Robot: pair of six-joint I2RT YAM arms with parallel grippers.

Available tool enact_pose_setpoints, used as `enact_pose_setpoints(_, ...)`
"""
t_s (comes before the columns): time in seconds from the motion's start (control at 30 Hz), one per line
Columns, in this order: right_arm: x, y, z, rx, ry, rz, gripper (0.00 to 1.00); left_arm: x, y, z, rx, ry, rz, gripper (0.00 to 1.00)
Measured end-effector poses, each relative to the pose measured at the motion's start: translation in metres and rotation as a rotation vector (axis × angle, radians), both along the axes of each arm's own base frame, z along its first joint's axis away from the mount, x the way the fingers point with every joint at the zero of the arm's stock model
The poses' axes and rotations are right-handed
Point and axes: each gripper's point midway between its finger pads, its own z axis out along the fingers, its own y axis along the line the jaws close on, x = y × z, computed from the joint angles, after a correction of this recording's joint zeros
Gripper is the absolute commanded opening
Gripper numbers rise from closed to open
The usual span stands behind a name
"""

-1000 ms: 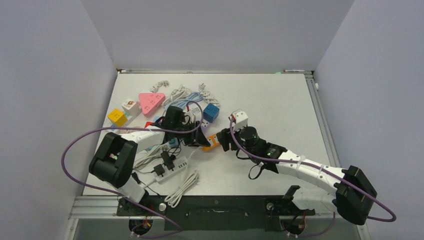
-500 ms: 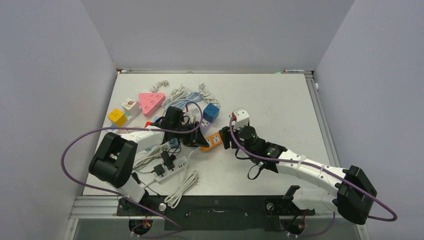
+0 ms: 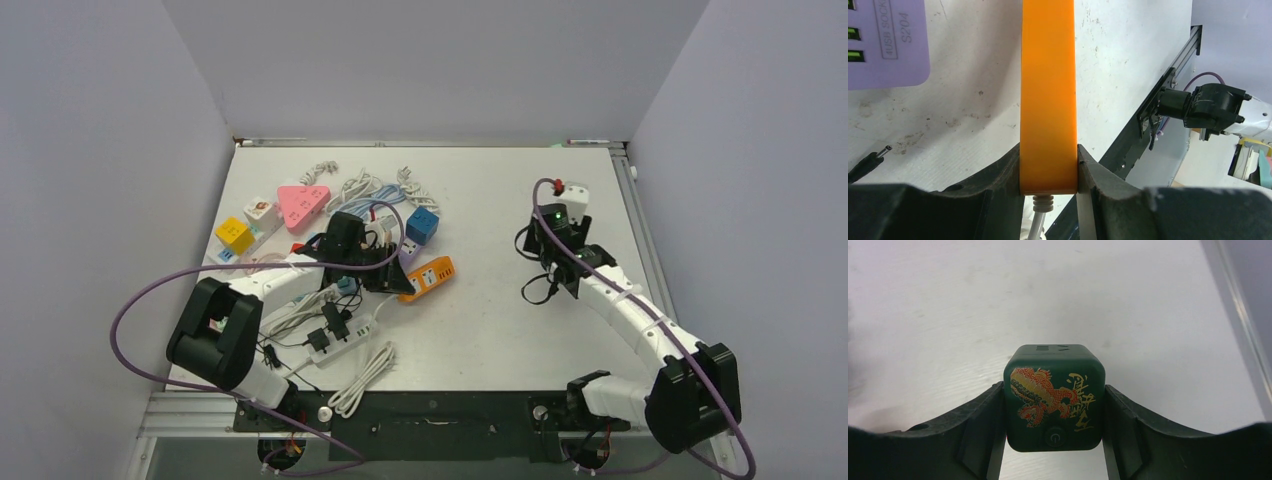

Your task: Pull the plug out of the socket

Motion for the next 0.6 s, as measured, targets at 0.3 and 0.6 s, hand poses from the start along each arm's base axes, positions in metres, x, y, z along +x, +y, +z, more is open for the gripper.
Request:
enact_pose_setpoints(0.3,-0.025,-0.128,-0.033,-0.042,0.103,-0.435,0.06,-0.006,-0.004,0.003,0.013,-0.031,-0.027,0.0)
enact_pose_setpoints(0.6,-0.054,-0.185,-0.074,-0.023,0.188,-0.647,0.31,-0.011,-0.005,0.004,0.03,-0.051,-0.046,0.0)
